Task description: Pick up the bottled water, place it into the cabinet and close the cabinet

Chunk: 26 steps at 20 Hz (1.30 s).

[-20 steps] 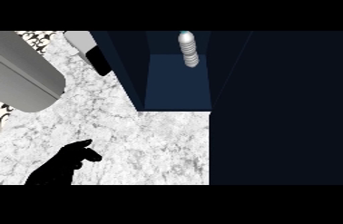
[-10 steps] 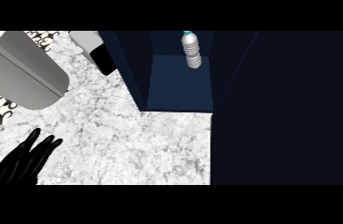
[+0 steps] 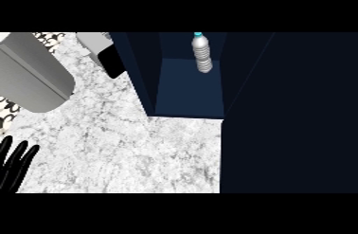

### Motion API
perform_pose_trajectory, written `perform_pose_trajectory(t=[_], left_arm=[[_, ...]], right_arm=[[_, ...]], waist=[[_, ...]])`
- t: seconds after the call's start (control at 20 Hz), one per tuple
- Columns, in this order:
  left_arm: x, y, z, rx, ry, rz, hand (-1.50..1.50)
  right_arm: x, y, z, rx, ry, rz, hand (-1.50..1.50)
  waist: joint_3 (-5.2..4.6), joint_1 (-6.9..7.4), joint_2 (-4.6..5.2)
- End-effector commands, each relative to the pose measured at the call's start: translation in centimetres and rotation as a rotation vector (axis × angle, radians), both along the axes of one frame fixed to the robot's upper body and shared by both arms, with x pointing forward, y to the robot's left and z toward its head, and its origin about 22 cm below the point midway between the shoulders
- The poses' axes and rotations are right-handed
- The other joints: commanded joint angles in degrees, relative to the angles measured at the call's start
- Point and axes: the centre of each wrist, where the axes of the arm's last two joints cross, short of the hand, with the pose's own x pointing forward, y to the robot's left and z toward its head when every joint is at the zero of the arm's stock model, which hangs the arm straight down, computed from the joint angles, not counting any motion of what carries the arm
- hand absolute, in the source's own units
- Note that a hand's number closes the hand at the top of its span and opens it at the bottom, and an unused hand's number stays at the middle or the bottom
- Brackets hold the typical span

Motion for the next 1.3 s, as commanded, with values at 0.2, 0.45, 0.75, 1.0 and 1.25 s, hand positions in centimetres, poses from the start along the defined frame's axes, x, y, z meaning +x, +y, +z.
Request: perform_pose_trajectory(t=[0.2, 0.45, 0.75, 1.0, 1.25], left_arm=[[-1.3, 1.9, 0.5, 0.011, 0.033, 0.001, -1.50], [-1.7, 3.0, 0.4, 0.015, 0.048, -0.002, -1.50], [-1.6, 4.1, 1.3, 0.018, 0.012, -0.011, -1.50], [-2.2, 5.3, 1.3, 0.034, 0.017, -0.011, -1.50], [-2.4, 5.9, 1.7, 0.023, -0.006, -0.030, -1.50]], right_arm=[[-1.1, 3.6, 5.2, -0.138, -0.194, 0.034, 1.50], [0.2, 5.2, 4.8, -0.117, -0.153, 0.048, 1.50], [1.8, 7.7, 4.9, -0.098, -0.126, 0.066, 1.50], [3.6, 10.4, 5.3, -0.062, -0.111, 0.070, 1.50], [5.3, 13.5, 5.6, -0.018, -0.038, 0.034, 1.50]], waist=[[-0.09, 0.53, -0.75], [-0.29, 0.85, -0.27], [-0.18, 1.99, -0.08], [-0.15, 3.44, -0.04], [0.02, 4.24, 0.13]])
